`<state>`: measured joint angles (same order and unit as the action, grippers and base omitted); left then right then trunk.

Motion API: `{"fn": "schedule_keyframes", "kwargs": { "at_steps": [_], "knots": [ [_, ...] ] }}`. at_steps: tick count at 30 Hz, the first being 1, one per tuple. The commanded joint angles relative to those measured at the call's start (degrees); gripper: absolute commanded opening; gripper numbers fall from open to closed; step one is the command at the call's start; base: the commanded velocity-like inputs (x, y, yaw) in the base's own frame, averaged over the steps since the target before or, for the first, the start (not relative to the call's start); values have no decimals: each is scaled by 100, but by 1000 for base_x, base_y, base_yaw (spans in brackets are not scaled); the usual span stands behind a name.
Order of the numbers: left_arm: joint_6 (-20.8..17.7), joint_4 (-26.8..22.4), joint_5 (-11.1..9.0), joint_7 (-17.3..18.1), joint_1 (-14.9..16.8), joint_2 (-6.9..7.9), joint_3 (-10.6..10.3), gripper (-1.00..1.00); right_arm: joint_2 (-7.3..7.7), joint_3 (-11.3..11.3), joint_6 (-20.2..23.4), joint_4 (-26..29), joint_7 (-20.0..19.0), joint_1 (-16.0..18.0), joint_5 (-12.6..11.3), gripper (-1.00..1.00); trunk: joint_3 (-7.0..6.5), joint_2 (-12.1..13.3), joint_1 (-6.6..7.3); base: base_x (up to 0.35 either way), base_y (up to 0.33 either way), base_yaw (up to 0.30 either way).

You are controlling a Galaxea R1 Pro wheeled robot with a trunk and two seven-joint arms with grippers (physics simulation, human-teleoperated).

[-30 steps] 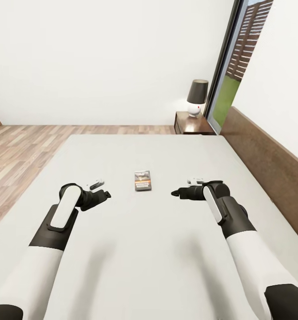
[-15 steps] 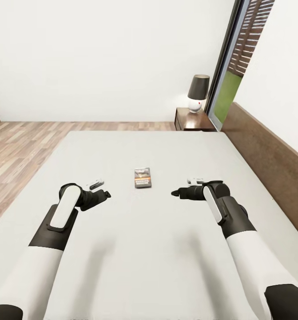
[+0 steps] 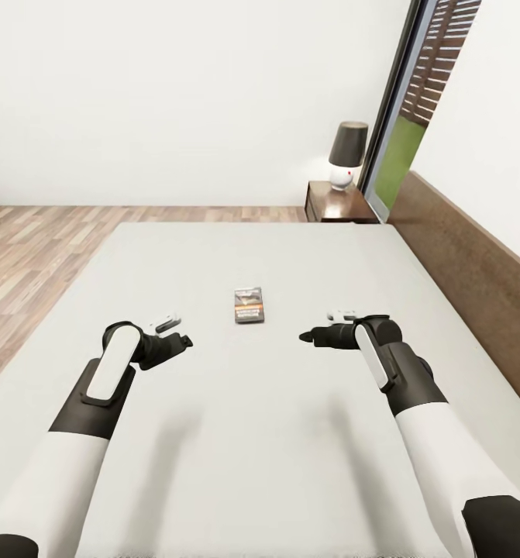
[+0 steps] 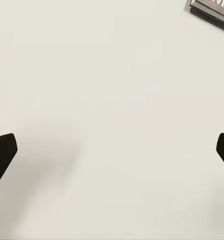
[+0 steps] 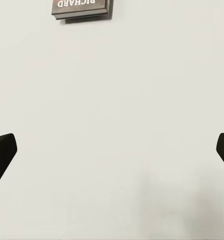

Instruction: In the bedroom, move the book from the bed onto either nightstand, and place the two sandals side by side next to the bed.

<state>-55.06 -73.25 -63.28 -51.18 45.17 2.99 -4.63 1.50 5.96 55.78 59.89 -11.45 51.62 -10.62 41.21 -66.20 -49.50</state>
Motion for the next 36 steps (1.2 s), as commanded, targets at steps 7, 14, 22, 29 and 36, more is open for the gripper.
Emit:
{"fn": "schedule_keyframes", "kwargs": {
  "at_steps": [7,14,22,29,36],
  "knots": [
    [-5,-5,-51,-59,1,10,-12,100,1,12,21,5,3,-1,-18,100,68,-3,0,0,0,0],
    [-5,-7,-47,-62,0,10,-17,100,0,12,21,5,3,-2,-19,100,130,-3,0,0,0,0],
    [-5,-11,-37,-66,-3,7,-20,100,3,11,21,7,3,-1,-19,100,202,-3,0,0,0,0],
    [-3,-26,-13,-62,-19,-15,-26,100,15,2,16,209,3,-66,-20,100,264,-3,0,0,0,0],
    [57,62,7,-30,-6,-54,-80,100,-25,-15,21,258,29,-56,-3,100,327,-3,0,0,0,0]
  ]
}}
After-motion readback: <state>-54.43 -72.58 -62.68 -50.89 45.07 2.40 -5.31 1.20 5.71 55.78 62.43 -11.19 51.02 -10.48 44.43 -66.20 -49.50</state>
